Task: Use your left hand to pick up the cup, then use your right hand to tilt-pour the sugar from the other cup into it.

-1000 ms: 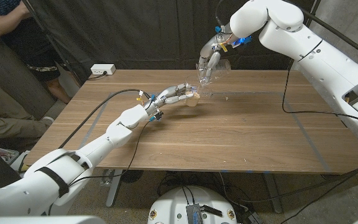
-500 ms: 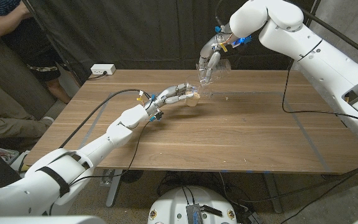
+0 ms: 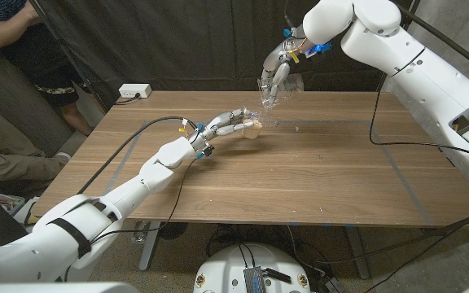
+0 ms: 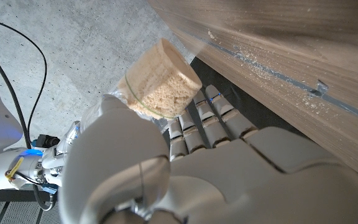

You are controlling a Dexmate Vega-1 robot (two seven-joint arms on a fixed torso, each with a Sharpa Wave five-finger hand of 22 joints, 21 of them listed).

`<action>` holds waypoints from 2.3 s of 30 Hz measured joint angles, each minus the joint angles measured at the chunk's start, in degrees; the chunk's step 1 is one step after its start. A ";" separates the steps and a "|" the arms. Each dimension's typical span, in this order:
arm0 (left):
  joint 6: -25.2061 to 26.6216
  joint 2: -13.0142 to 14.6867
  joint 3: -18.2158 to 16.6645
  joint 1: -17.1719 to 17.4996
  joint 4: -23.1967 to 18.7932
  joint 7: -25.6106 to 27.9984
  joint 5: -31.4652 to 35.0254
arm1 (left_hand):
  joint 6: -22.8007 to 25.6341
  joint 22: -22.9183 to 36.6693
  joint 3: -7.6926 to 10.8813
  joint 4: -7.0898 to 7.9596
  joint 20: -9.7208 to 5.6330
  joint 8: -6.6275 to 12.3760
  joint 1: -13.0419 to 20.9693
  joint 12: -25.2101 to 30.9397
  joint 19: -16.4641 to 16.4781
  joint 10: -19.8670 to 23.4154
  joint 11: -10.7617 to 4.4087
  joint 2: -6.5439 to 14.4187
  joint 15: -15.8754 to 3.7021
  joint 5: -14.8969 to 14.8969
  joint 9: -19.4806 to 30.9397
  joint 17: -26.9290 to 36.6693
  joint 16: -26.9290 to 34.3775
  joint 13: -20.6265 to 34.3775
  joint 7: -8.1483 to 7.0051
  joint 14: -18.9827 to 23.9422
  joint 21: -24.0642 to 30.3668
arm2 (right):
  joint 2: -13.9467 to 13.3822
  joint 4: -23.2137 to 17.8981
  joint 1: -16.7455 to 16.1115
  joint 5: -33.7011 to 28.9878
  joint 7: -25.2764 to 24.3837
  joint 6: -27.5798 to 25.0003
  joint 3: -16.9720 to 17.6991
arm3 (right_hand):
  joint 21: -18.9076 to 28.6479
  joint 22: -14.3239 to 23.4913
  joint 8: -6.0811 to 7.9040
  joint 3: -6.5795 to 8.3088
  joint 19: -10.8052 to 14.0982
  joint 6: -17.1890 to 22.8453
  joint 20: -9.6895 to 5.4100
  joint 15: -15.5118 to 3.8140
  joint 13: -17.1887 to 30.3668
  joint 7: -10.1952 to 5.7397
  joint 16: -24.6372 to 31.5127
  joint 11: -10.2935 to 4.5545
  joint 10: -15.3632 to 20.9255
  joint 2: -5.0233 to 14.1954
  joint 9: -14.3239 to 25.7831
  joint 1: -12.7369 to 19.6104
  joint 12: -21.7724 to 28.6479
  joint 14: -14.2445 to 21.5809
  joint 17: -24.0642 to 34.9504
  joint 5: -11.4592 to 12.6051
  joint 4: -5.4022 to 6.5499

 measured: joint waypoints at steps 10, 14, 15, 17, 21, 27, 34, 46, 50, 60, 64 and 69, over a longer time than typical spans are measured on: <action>0.10 0.30 -0.06 0.39 -0.72 0.63 0.26 | 0.00 0.00 0.00 0.00 0.00 -0.01 0.00 0.00 0.00 -0.01 0.01 0.00 0.00 0.00 0.00 0.00 0.00 0.00 0.00 0.00 0.00 | -0.52 -0.70 -0.18 0.95 -0.19 -2.23 0.98 | 0.00 0.00 -0.01 0.00 0.00 0.00 0.00 0.00 0.00 0.00 0.00 0.00 0.00 -0.01 0.00 -0.01 -0.44 0.00 0.00 0.06 0.00; 0.31 0.43 -0.08 0.55 -1.10 0.84 0.32 | 0.00 0.00 0.00 0.00 0.00 -0.01 0.00 0.00 0.00 -0.01 0.01 0.00 0.00 0.00 0.00 0.00 0.00 -0.01 0.00 0.00 0.00 | -0.77 -0.94 -0.36 1.41 -0.52 -3.27 1.29 | 0.00 -0.01 -0.01 0.00 0.00 0.00 0.00 0.00 0.00 0.00 0.00 0.00 0.00 -0.02 -0.01 -0.01 -0.46 0.00 0.00 0.06 0.00; 0.34 0.47 -0.09 0.60 -1.19 0.94 0.34 | 0.00 0.00 0.00 0.00 0.00 -0.01 0.00 0.00 0.00 -0.01 0.01 0.00 0.00 0.00 0.00 0.00 0.00 -0.01 0.00 0.00 0.00 | -0.92 -1.09 -0.47 1.57 -0.64 -3.59 1.51 | 0.00 -0.01 -0.01 0.00 0.00 0.00 0.00 0.00 0.00 0.00 0.00 0.00 0.00 -0.02 -0.01 -0.01 -0.48 -0.01 -0.01 0.06 0.01; 0.37 0.55 -0.09 0.65 -1.32 0.99 0.36 | 0.00 0.00 0.00 0.00 0.00 -0.01 0.00 0.00 0.00 -0.01 0.02 0.00 0.00 0.00 0.00 0.00 0.00 -0.01 0.00 0.00 0.00 | -1.08 -1.24 -0.64 1.84 -0.90 -4.23 1.75 | 0.00 0.00 -0.01 -0.01 0.03 0.00 -0.01 0.00 0.01 0.00 0.00 0.00 0.00 -0.03 -0.01 -0.01 -0.49 0.00 -0.01 0.06 0.00; 0.44 0.69 -0.10 0.78 -1.60 1.25 0.41 | -0.01 0.00 0.00 0.00 0.00 -0.01 0.00 0.00 0.00 -0.09 0.10 0.00 0.00 0.00 0.00 0.00 0.00 -0.03 0.01 0.00 0.00 | -1.35 -1.48 -0.97 2.46 -1.41 -5.56 2.29 | 0.24 -0.01 -0.01 -0.01 0.96 0.00 -0.11 0.01 0.02 0.00 0.00 0.00 0.01 -0.03 -0.02 -0.01 -0.61 -0.01 -0.01 0.06 0.01; 0.58 0.86 -0.13 0.93 -2.00 1.50 0.45 | -0.01 0.00 0.00 0.00 0.00 -0.01 0.00 0.00 0.00 -0.10 0.11 0.00 0.00 0.00 -0.25 0.00 0.00 -0.04 0.01 0.00 0.00 | -1.88 -1.99 -1.56 3.40 -2.46 -7.81 3.17 | 0.63 -0.01 -0.42 -0.01 1.98 0.03 -0.31 0.01 0.05 0.02 0.00 0.00 0.01 -0.04 -0.03 -0.01 -0.66 -0.01 -0.01 0.05 0.01; 0.86 1.21 -0.18 1.19 -2.58 1.79 0.49 | -0.01 0.00 0.00 0.00 0.00 -0.02 0.00 0.00 0.00 -0.10 0.11 0.00 0.00 0.00 -0.25 -0.01 0.00 -0.05 0.01 0.00 0.00 | -2.53 -2.71 -2.13 4.29 -4.15 -10.70 3.99 | 0.67 -0.01 -0.45 0.00 2.81 0.32 -0.32 0.01 0.32 0.31 0.00 0.00 0.01 -0.35 -0.03 -0.18 -0.67 -0.01 -0.01 0.05 0.00; 0.99 1.43 -0.23 1.33 -2.97 2.12 0.50 | -0.01 0.00 0.00 0.00 0.00 -0.10 0.00 0.00 0.00 -0.11 0.12 0.00 0.00 0.00 -0.25 -0.01 0.00 -0.01 0.01 0.00 0.03 | -4.50 -4.57 -3.45 5.19 -6.26 -14.16 5.66 | 0.67 -0.01 -0.52 0.25 2.90 0.31 -0.41 0.01 0.34 0.31 0.00 0.32 0.28 -0.35 0.02 -0.15 -0.88 -0.01 0.28 0.00 -0.25; 0.99 1.44 -0.26 1.34 -2.98 2.23 0.47 | -0.01 0.00 0.00 0.00 0.00 -0.11 0.00 0.00 0.00 -0.11 0.12 -0.01 0.00 0.00 -0.25 -0.02 0.00 -0.01 0.01 0.00 0.40 | -5.07 -5.06 -4.03 5.50 -7.22 -15.54 6.22 | 0.67 -0.01 -0.56 0.25 2.90 0.31 -0.41 0.01 0.33 0.31 0.00 0.31 0.29 -0.42 0.28 -0.07 -0.89 -0.01 0.27 -0.16 -0.25; 1.13 1.64 -0.42 1.36 -3.19 2.59 0.43 | -0.01 0.00 0.18 0.18 0.00 -0.11 0.00 0.00 0.00 -0.12 0.12 -0.01 0.00 0.00 -0.25 -0.02 0.00 -0.01 0.01 0.00 0.39 | -6.72 -6.58 -6.35 6.42 -9.65 -18.30 8.04 | 1.12 -0.01 -0.57 0.24 2.90 0.50 -0.40 0.20 0.32 0.11 0.00 0.13 0.48 -0.66 0.27 0.20 -1.10 0.20 0.27 0.06 -0.24; 1.29 2.11 -0.62 1.45 -3.75 2.81 0.43 | -0.01 0.00 0.26 0.26 0.00 -0.12 0.00 0.00 0.00 -0.13 0.13 -0.01 0.00 0.00 -0.25 -0.02 0.00 -0.01 0.01 0.00 0.39 | -7.43 -7.49 -7.48 7.52 -12.94 -21.19 8.93 | 1.12 -0.02 -0.57 0.24 2.89 0.62 -0.40 0.20 0.32 0.22 0.00 0.13 0.48 -0.65 0.27 0.19 -1.11 0.20 0.27 0.06 -0.24; 1.38 2.28 -0.70 1.50 -4.04 2.99 0.43 | -0.01 0.00 0.25 0.26 0.00 -0.12 0.00 0.00 0.00 -0.08 0.09 -0.01 0.00 0.00 -0.25 -0.02 0.00 -0.02 0.02 0.00 0.39 | -8.26 -8.45 -8.66 8.34 -15.47 -23.22 9.74 | 1.12 -0.01 -0.63 0.24 3.20 0.62 -0.10 -0.09 0.56 0.22 0.00 0.13 0.48 -0.60 0.27 0.15 -1.03 0.52 0.35 0.06 -0.24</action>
